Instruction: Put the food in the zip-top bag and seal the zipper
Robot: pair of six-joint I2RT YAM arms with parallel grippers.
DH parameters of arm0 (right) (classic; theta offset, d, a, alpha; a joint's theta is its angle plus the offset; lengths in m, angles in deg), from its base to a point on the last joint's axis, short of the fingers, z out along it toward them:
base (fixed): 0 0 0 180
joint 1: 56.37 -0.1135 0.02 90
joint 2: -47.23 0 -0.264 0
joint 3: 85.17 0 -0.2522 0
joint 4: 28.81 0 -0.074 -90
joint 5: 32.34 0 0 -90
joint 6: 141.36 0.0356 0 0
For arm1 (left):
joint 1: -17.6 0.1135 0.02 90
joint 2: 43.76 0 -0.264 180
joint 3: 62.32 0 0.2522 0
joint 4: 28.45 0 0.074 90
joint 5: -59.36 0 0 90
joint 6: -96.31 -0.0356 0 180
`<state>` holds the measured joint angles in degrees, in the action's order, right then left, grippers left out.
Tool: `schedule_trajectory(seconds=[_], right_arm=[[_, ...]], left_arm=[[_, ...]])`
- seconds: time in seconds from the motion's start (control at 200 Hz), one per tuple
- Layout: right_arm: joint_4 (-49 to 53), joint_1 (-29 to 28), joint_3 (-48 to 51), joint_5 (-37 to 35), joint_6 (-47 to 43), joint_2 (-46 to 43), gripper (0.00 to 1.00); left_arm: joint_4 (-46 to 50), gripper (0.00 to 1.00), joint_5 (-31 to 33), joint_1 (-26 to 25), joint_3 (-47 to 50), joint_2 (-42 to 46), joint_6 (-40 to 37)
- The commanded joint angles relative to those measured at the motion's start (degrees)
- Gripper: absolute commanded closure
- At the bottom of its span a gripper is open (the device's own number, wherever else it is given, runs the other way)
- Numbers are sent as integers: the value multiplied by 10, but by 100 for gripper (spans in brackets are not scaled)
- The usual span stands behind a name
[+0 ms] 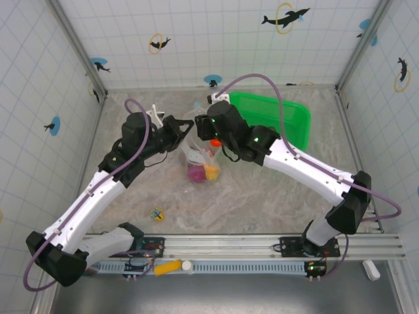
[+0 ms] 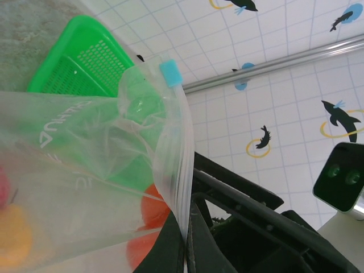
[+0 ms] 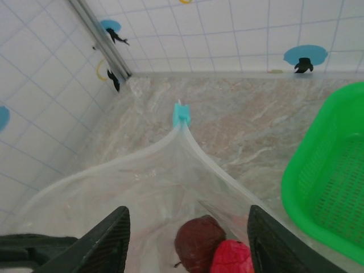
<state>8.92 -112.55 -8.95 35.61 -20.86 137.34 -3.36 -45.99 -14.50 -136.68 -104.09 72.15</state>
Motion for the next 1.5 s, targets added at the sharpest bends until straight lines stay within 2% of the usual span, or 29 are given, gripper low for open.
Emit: schedule_trajectory(seconds=[0.0,0.09,0.145,0.215,0.285,0.3,0.37,0.55,0.711,0.836,0.971,1.056,1.136,1.226,1.391,1.496], right_arm=[[62,2,-13,-15,-21,2,53],[80,3,-13,-28,-33,1,56],[90,3,-15,-28,-46,0,53],[104,3,-23,-7,-80,0,35],[114,-3,-28,-5,-107,-2,4],[118,-2,-30,-3,-111,-2,0],[151,3,-62,18,-129,10,0],[250,2,-153,17,-162,53,0],[278,-3,-161,11,-177,58,0],[247,2,-124,-28,-178,28,0],[142,23,-26,19,-179,-60,0],[85,59,28,65,-174,-113,0],[72,110,48,113,-160,-137,0],[71,158,69,139,-135,-151,4],[85,224,120,121,-112,-166,14],[91,258,160,95,-130,-163,15]], left_arm=[[3,100,6,1,2,11,-13],[8,100,9,1,2,14,-16],[14,100,14,1,0,16,-18],[18,100,16,1,0,16,-22],[22,100,18,1,-1,15,-24],[22,100,17,2,0,14,-25],[28,100,17,1,-1,12,-26],[30,100,12,1,3,4,-31],[28,100,5,2,6,1,-31],[31,100,5,2,-1,1,-33],[52,100,7,2,-19,-3,-49],[68,100,0,2,-42,-10,-63],[101,100,1,2,-91,-25,-91],[163,100,17,2,-168,-52,-140],[271,100,51,8,-280,-104,-229],[322,100,40,8,-334,-141,-280]])
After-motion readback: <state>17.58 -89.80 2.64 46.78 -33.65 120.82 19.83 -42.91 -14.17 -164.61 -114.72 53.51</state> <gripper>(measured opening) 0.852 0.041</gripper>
